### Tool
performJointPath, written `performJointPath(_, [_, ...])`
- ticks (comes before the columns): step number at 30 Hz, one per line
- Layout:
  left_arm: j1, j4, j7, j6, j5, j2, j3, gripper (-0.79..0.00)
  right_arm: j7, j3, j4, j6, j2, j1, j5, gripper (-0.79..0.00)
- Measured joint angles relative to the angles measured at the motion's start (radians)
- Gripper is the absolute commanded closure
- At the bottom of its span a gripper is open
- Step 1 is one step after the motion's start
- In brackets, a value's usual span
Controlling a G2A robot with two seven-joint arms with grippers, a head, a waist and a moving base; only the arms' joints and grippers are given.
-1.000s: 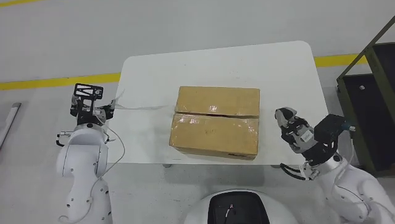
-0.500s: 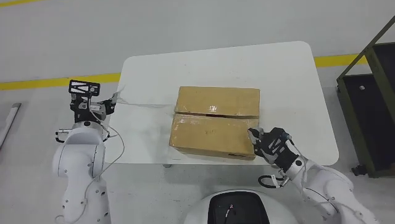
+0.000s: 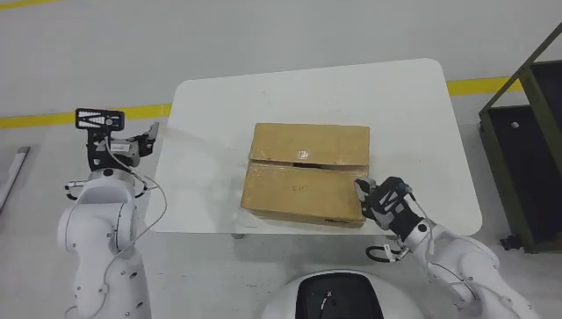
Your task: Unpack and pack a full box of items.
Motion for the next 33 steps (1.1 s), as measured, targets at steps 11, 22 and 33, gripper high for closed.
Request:
performJointPath(11, [-0.019,-0.007,-0.002,-0.004,0.008,0.014,-0.019,-0.785,0.006,-0.009,-0.001,0.017,0.002,0.005,0.012,0.0])
performJointPath(22, [0.0,-0.101,0.004,-0.143,0.009,0.02,0.157,-0.785,-0.083,0.074,-0.091,0.083,0.004,-0.033,0.13,0.0])
performJointPath(33, [-0.029,-0.086,-0.012,-0.275,-0.067,-0.004,0.557,-0.785,-0.122,0.257,-0.094,0.125,0.015,-0.123,0.182,0.0])
